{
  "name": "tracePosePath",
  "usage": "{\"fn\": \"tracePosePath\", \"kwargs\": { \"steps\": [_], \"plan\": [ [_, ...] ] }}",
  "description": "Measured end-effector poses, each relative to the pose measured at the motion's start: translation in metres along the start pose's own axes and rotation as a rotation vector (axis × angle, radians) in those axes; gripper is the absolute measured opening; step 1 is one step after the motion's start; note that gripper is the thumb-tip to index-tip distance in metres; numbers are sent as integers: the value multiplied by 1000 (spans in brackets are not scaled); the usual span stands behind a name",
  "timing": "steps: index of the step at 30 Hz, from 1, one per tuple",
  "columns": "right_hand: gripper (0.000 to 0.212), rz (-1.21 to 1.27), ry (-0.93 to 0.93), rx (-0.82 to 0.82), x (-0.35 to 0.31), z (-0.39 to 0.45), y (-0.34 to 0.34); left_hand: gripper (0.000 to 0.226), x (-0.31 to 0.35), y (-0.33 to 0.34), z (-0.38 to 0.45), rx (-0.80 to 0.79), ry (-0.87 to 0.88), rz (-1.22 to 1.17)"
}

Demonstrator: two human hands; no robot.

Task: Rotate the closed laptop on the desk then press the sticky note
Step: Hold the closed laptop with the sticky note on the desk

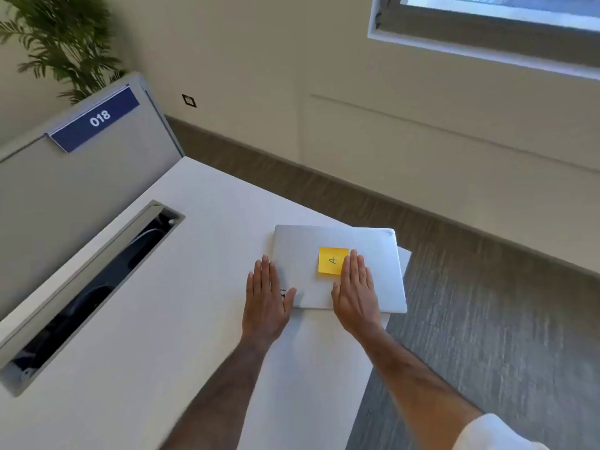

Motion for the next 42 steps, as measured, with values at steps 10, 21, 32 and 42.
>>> {"fn": "tracePosePath", "kwargs": {
  "steps": [10, 21, 32, 42],
  "plan": [
    [62, 27, 172, 0, 50, 16, -15, 83, 16, -4, 35, -34, -4, 56],
    [63, 69, 326, 1, 82, 23, -29, 85, 29, -10, 63, -60, -74, 82],
    [62, -78, 449, -57, 87, 29, -36, 74, 23, -7, 74, -67, -154, 172],
    [68, -56, 468, -71, 91, 30, -39, 73, 24, -4, 73, -63, -252, 106]
  ]
}}
Point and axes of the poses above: each hand's wrist, its own z-axis towards the middle knuckle, its own y-axis out of the palm, x = y × z, the point moved 7 cm from there along z, towards the middle knuckle, and after that the axes turned 15 degrees about -x, right-handed, at the moved point
